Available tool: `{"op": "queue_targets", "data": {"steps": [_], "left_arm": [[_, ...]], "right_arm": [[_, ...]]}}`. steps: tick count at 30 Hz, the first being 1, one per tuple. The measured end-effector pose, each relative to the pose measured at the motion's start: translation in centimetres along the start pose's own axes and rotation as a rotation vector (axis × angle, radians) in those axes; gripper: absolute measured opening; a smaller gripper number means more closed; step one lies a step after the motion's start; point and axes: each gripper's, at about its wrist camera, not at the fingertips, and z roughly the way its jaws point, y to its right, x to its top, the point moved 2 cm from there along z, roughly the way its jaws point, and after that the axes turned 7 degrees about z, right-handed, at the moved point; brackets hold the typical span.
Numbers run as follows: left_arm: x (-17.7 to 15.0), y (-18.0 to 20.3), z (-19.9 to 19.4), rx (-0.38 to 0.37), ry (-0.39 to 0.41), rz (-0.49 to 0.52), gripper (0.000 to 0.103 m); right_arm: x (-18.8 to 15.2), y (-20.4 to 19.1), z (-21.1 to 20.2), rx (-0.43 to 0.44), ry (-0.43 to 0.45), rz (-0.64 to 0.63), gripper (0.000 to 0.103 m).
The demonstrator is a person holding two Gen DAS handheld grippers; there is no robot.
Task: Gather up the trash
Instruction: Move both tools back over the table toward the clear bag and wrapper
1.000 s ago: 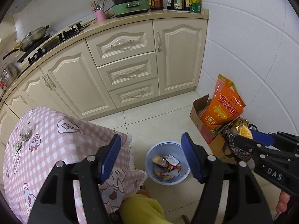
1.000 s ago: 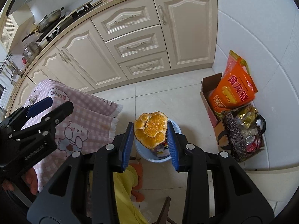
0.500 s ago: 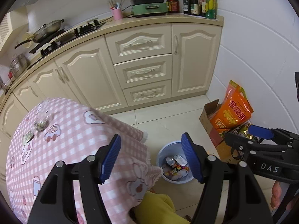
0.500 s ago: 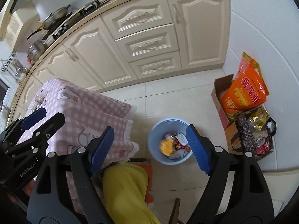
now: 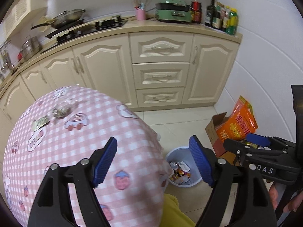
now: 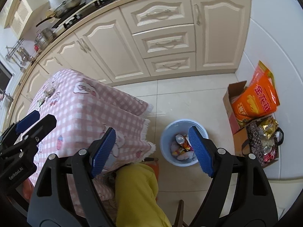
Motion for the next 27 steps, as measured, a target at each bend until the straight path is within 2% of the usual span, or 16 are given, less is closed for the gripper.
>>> {"op": "queue_targets", "data": {"steps": [7, 15, 19, 23, 27], "left_arm": [[-0.4, -5.7, -1.1, 0.037, 0.003, -0.106, 0.080], [-1.4, -12.5, -2.7, 0.073, 0.021, -0.226, 0.083], [-2.3, -15.6, -3.5, 0.106, 0.028, -0.267, 0.083], [-3.4, -19.2, -4.2, 0.134, 0.026, -0.323, 0.084], [-4.5, -22.5, -4.6, 0.158, 0.022, -0.373, 0.085]], "right_arm": [[0.2, -5.1, 0.0, 0.022, -0.017, -0.098, 0.079], [0.8, -10.6, 0.1, 0.061, -0.037, -0.133, 0.090], [0.9, -13.7, 1.0, 0.083, -0.070, -0.159, 0.091], [0.6, -16.9, 2.2, 0.070, -0.102, -0.196, 0.093], [0.5, -19.9, 4.0, 0.096, -0.182, -0.187, 0.093]]}}
